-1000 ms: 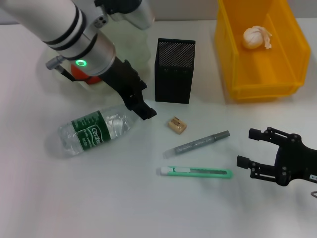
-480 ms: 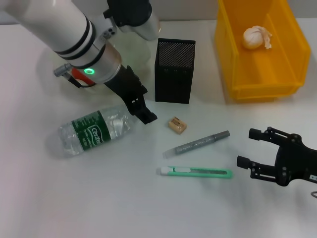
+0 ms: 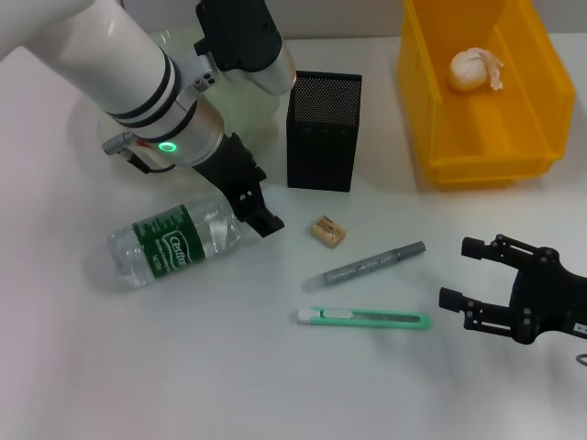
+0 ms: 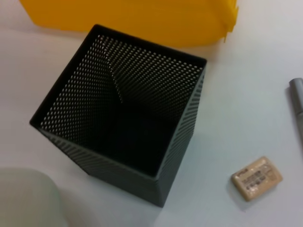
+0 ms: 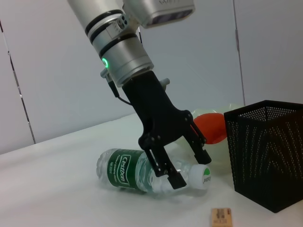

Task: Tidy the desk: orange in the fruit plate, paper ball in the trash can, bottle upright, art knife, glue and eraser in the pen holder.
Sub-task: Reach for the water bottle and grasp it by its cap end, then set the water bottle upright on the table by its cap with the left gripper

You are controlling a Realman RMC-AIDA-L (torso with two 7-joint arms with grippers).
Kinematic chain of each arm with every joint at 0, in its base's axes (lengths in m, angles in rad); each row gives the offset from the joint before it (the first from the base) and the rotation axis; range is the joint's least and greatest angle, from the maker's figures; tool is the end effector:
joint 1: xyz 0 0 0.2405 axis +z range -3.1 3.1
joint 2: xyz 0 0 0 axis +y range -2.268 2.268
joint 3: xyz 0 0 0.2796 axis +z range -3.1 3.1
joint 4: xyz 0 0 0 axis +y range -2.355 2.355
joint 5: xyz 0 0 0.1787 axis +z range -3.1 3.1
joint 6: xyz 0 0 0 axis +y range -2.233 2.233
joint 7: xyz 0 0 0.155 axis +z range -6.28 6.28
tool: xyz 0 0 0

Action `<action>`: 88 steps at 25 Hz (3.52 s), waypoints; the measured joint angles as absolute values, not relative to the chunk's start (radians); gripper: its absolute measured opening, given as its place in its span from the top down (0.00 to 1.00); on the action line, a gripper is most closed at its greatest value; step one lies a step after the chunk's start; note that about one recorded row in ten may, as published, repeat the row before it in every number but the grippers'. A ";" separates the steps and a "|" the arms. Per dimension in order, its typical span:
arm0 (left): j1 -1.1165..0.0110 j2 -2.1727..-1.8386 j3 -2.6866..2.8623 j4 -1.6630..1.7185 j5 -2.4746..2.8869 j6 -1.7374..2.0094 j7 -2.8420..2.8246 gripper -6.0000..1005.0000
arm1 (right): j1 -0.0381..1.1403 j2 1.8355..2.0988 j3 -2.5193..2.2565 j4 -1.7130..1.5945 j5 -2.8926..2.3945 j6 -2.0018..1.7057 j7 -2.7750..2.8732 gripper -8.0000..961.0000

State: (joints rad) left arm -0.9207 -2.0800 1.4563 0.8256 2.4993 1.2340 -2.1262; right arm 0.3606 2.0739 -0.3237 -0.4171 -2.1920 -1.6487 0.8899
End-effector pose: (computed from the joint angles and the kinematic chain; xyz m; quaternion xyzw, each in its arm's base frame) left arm -0.1742 0.3926 -0.0809 -0.9687 -0.1009 0.1936 0.1177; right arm 0.3192 0.2427 -0.0326 -0.9216 0.1910 0.2744 0.1971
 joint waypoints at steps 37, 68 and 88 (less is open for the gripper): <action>-0.894 -2.080 1.541 0.855 2.469 1.206 -2.119 0.55 | 0.359 2.076 -0.322 -0.414 -2.189 -1.649 0.890 0.17; -0.762 -2.069 1.219 1.068 2.275 1.432 -1.946 0.56 | 0.368 2.075 -0.324 -0.418 -2.189 -1.656 0.890 0.17; -0.679 -2.063 1.077 1.106 2.154 1.496 -1.862 0.56 | 0.368 2.075 -0.324 -0.418 -2.189 -1.660 0.890 0.18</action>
